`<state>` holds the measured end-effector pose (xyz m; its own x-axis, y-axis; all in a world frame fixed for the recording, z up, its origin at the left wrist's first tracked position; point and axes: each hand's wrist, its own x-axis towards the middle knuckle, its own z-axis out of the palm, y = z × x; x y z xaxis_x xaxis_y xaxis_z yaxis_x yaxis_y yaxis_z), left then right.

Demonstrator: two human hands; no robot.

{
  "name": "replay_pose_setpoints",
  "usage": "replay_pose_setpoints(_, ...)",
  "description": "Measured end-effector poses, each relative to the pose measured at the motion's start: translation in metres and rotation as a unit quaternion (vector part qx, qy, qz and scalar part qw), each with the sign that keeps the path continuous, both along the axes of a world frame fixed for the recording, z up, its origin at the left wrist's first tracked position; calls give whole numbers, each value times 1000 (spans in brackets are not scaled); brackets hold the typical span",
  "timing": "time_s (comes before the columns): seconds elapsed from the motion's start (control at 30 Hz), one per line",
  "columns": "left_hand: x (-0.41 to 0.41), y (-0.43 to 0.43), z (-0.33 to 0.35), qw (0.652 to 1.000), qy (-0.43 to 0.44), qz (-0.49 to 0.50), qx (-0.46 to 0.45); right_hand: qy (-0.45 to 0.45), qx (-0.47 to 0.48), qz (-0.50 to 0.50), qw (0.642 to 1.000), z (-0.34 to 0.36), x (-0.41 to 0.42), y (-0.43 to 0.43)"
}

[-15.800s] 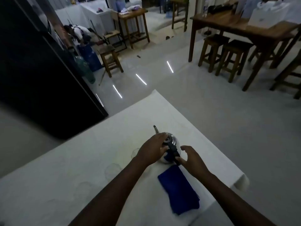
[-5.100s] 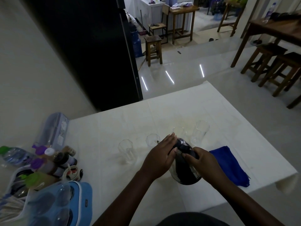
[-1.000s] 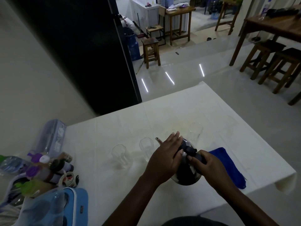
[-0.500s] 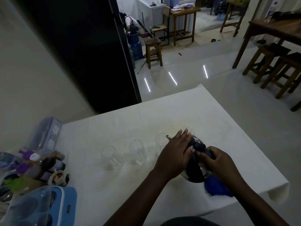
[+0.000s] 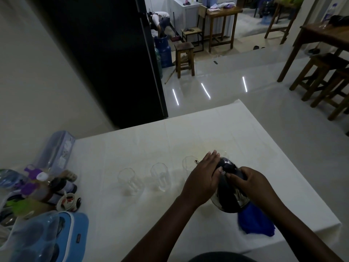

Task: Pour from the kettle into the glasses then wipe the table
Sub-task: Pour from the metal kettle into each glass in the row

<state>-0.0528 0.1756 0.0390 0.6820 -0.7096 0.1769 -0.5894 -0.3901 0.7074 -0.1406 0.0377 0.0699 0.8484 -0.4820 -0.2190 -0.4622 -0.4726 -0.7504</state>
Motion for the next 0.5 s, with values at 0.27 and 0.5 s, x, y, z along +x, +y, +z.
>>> replay_pose_setpoints(0.27,2,3,-6,1000,19,7,-4,17,-28,9,999,1,5,3)
replay_pose_setpoints(0.5,7,4,-7,1000,17,7,-8,25,-28,6,999,0,9,5)
